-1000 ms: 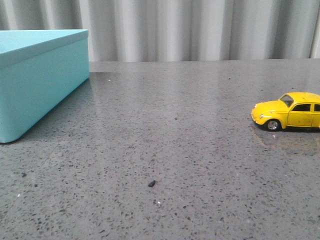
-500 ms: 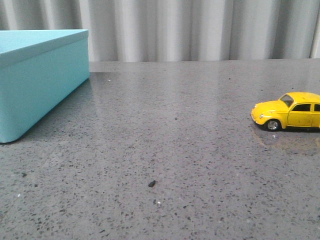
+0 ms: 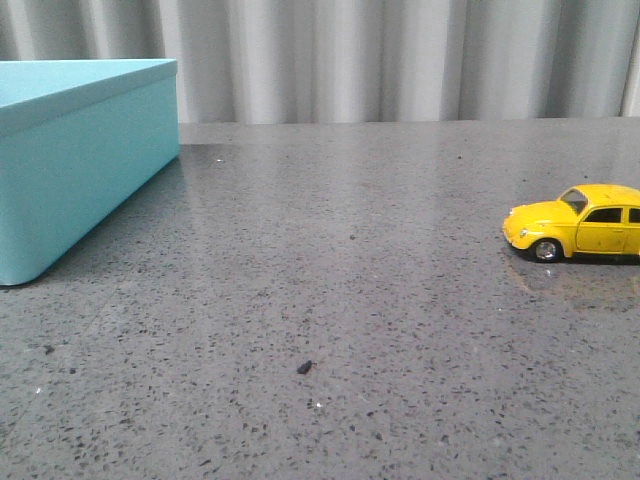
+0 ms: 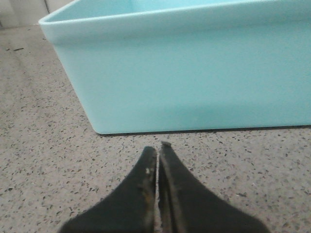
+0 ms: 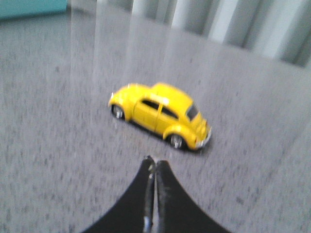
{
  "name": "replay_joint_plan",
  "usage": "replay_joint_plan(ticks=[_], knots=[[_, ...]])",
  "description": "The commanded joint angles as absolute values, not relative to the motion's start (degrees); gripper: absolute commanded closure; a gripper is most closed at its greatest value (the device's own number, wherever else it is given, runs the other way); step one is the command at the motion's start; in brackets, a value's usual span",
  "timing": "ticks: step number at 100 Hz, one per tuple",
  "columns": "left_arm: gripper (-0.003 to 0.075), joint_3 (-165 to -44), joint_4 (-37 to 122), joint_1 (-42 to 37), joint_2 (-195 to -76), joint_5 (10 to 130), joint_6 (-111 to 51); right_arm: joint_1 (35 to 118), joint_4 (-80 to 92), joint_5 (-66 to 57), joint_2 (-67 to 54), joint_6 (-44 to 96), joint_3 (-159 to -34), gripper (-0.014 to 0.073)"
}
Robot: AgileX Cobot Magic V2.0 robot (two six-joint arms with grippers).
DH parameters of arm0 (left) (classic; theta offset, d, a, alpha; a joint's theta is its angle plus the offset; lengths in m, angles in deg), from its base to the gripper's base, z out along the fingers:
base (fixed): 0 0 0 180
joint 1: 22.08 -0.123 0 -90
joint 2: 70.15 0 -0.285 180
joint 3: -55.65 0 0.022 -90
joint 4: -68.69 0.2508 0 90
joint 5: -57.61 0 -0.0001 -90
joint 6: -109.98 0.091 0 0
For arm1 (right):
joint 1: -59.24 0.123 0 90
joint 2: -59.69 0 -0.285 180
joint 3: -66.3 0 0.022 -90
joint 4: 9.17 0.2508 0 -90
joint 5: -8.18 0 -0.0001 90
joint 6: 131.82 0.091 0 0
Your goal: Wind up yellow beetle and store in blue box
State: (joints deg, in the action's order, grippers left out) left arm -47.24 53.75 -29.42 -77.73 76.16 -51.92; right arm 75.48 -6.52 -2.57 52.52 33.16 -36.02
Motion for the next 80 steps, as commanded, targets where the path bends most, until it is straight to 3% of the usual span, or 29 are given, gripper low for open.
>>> replay_joint_plan(ticks=[1, 21, 65, 80], knots=[[0.0741, -45.6, 53.2, -29.6, -75.8, 72.0, -52.4, 75.4, -2.2, 7.1, 53.7, 33.0, -34.5, 0.0635], [0.0741, -45.6, 53.2, -29.6, -75.8, 72.0, -52.4, 75.4, 11.5, 13.2, 53.7, 33.0, -34.5, 0.0635], [0.0741, -45.6, 53.2, -29.6, -75.8, 71.3, -52.4, 75.4, 12.1, 12.8, 53.7, 33.0, -34.5, 0.0635], [0.0741, -45.6, 42.2, -29.6, -75.8, 70.4, -52.4, 75.4, 12.1, 12.8, 53.7, 33.0, -34.5, 0.0635]])
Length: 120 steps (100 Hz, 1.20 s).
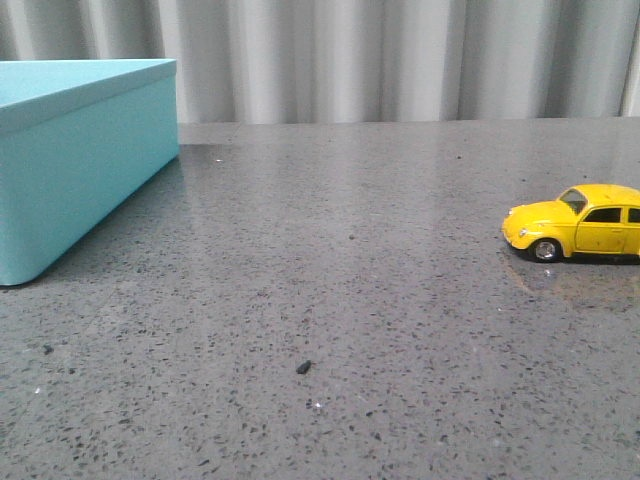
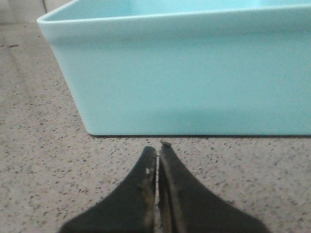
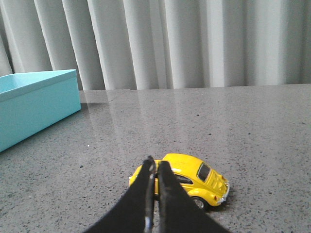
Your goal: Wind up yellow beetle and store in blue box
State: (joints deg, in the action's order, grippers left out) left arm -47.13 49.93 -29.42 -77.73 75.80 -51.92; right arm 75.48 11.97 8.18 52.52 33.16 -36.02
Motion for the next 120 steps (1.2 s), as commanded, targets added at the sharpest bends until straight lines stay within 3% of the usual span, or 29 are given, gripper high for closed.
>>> replay_joint_plan(ticks=[1, 11, 37, 120], knots=[[0.0741, -45.6, 41.2, -29.6, -75.8, 70.4, -52.4, 75.4, 12.1, 12.8, 53.7, 33.0, -34.5, 0.0635], [0.0741, -45.6, 25.1, -29.6, -75.8, 69.6, -52.4, 75.4, 12.1, 12.8, 53.7, 33.0, -34.5, 0.0635], [0.0741, -45.8, 6.9, -29.6, -75.8, 65.6, -52.4, 75.4, 12.2, 13.4, 53.7, 33.0, -34.5, 0.0635], [0.0741, -45.8, 6.4, -29.6, -75.8, 67.0, -52.4, 75.4, 12.2, 13.8, 53.7, 33.0, -34.7, 0.0635]])
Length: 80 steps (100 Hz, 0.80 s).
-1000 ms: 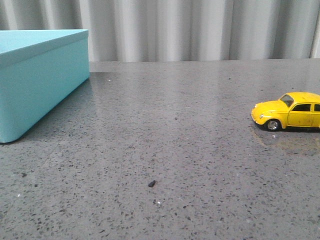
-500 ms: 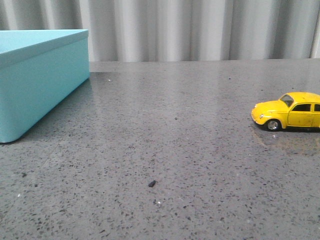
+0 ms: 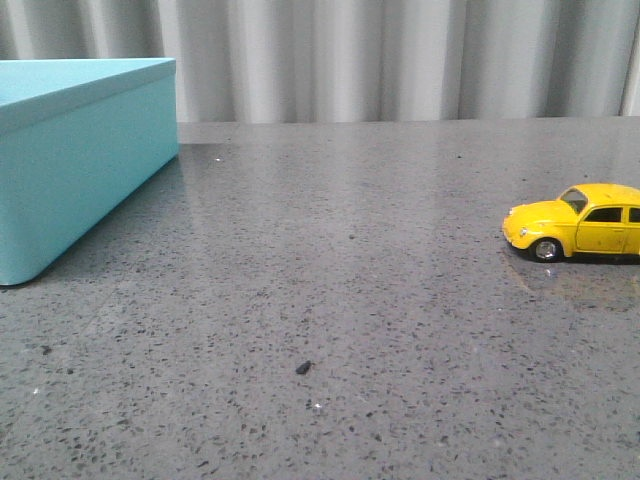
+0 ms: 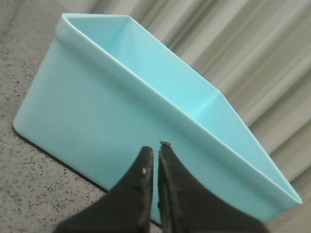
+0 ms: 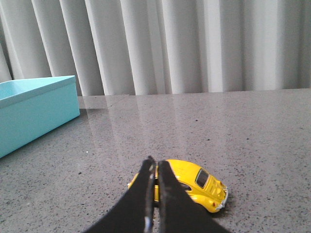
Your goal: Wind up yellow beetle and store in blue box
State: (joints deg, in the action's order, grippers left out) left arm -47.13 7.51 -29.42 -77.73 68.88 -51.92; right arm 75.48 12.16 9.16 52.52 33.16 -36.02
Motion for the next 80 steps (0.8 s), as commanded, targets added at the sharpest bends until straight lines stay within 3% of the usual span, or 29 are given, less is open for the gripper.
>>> replay_joint_plan(ticks=[1, 25, 41, 54, 67, 80], knots=[[0.0741, -45.8, 6.3, -29.6, -75.8, 67.0, -52.4, 75.4, 12.4, 13.8, 53.7, 33.0, -34.7, 0.0635], [0.0741, -51.5, 16.8, -29.6, -77.0, 66.9, -52.4, 75.4, 17.6, 9.1, 51.7, 33.0, -46.8, 0.0635], [0.0741, -63.1, 30.0, -29.0, -86.1, 72.2, -52.4, 75.4, 17.5, -4.7, 38.5, 33.0, -59.9, 0.0635], [0.0741, -69.8, 34.2, -22.2, -92.9, 73.0, -52.4, 75.4, 17.0, -15.2, 22.8, 33.0, -72.0, 0.0634], [0.0741, -77.1, 46.2, -14.3, -100.2, 82.3, -52.4, 75.4, 15.1, -29.8, 9.0, 33.0, -85.0, 0.0634], [0.0741, -82.0, 48.0, -8.0, -105.1, 86.2, -52.4, 75.4, 9.6, -42.9, -1.7, 35.5, -95.6, 0.0634]])
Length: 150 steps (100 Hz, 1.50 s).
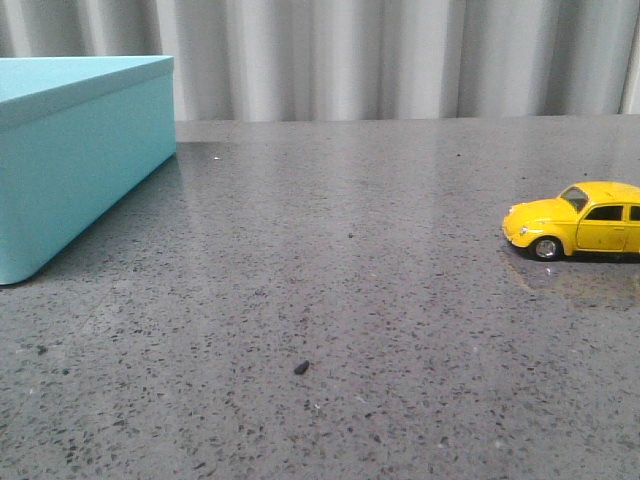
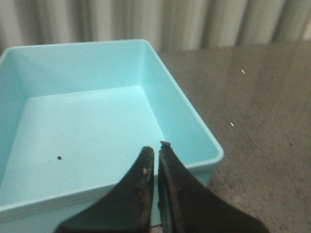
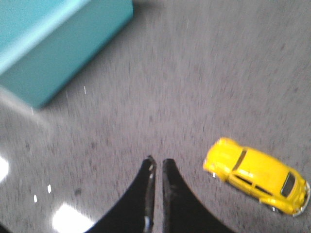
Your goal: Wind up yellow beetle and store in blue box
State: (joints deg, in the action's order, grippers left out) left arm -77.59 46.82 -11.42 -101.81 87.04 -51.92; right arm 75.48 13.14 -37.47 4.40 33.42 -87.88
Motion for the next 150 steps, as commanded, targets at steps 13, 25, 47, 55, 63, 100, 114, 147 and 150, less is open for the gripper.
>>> replay_joint_plan(ticks=[13, 25, 47, 55, 63, 100, 114, 147, 150], knots=[[0.0741, -83.3, 48.1, -4.0, -106.5, 85.5, -52.4, 75.4, -0.6, -44.8, -7.0, 41.0, -100.7, 0.0634], [0.0741, -83.3, 48.2, -2.9, -106.5, 85.7, -52.4, 75.4, -10.3, -49.2, -10.6, 47.7, -101.9, 0.0634], [0.0741, -83.3, 48.2, -2.9, -106.5, 86.0, -52.4, 75.4, -10.4, -53.7, -16.7, 51.8, -102.2, 0.0634], [0.0741, -83.3, 48.2, -2.9, -106.5, 86.0, -52.4, 75.4, -10.0, -53.7, -18.4, 52.1, -103.2, 0.0634], [0.0741, -83.3, 48.2, -2.4, -106.5, 85.9, -52.4, 75.4, -10.0, -53.8, -20.0, 53.1, -104.7, 0.0634], [0.0741, -83.3, 49.9, 0.3, -106.6, 84.7, -52.4, 75.4, -7.6, -56.0, -26.9, 53.1, -108.1, 0.0634], [0.0741, -83.1, 50.1, 0.3, -106.6, 85.0, -52.4, 75.4, -6.8, -54.7, -27.0, 53.1, -108.1, 0.0634], [0.0741, -82.4, 50.7, 2.4, -106.6, 84.8, -52.4, 75.4, -6.7, -54.8, -30.4, 53.1, -108.0, 0.0634], [0.0741, -82.4, 50.7, 2.4, -106.6, 84.8, -52.4, 75.4, -6.8, -54.8, -30.6, 53.1, -108.0, 0.0634]])
